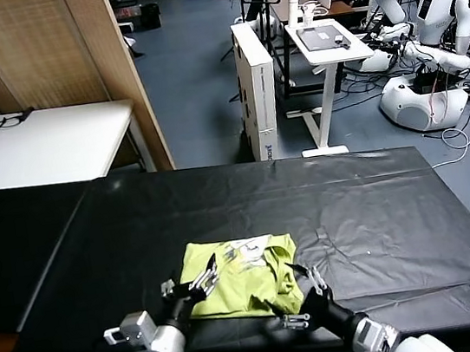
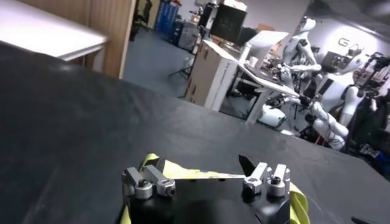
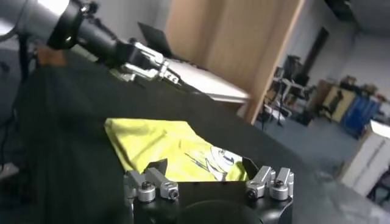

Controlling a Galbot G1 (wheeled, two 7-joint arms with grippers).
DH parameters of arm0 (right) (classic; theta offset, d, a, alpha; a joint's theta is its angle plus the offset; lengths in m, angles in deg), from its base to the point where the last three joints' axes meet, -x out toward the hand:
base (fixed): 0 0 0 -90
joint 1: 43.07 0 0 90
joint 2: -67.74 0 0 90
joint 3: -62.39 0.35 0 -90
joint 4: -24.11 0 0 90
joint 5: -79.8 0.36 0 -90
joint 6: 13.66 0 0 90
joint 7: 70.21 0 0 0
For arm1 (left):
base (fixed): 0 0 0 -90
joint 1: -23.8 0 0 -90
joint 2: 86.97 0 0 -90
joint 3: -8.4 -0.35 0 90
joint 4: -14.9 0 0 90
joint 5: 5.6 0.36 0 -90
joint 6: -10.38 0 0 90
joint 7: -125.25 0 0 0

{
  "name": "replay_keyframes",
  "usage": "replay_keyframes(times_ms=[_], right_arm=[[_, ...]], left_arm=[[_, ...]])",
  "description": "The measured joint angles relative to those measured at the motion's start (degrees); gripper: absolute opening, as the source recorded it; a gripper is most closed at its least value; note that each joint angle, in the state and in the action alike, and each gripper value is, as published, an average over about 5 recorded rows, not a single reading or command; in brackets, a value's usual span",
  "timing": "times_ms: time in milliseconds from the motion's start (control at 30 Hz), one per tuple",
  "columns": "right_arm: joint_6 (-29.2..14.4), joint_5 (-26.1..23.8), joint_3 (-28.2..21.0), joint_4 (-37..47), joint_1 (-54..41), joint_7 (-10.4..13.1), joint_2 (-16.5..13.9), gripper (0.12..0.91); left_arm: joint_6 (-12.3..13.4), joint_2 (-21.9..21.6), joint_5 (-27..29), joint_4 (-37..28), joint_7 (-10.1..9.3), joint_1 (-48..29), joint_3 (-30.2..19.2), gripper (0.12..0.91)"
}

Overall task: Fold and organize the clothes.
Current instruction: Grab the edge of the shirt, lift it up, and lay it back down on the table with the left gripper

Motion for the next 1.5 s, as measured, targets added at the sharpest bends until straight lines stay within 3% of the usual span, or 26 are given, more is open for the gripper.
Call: replay_keyframes(times_ms=[467,567,733,833,1333,1433,1500], right_arm=[[-1.4,-6.9,-3.2,2.6,0.5,-0.2,1.3,0.683],[-1.5,-7.4,-3.4,3.1,0.8,-0.1,1.6,0.546],[-1.5,-7.7,-3.5,3.5,1.2,0.6,2.2,0.238],[-1.5,-7.7,-3.5,3.6,1.4,0.8,2.4,0.145],[-1.3,-4.7,1.0,2.1,5.6,0.7,0.3,0.155],[-1.1,-4.4,2.1,2.5,6.5,0.4,-0.2,0.271],[-1.0,-4.0,2.7,2.8,7.0,0.5,-0.3,0.402]], left_arm=[[0.6,-0.2,0.4,0.8,0.09,1.3,-0.4,0.907],[0.8,-0.4,0.4,1.0,0.1,1.5,-0.4,0.907],[0.9,-0.3,0.5,1.2,0.11,1.8,-0.6,0.907],[1.0,-0.3,0.7,1.2,0.12,2.0,-0.9,0.907],[1.4,-0.2,1.1,1.7,0.27,2.6,-1.0,0.907],[2.2,-0.5,1.7,1.6,0.94,2.6,-0.8,0.907],[3.1,-0.9,2.5,1.2,1.8,2.4,-0.7,0.907]])
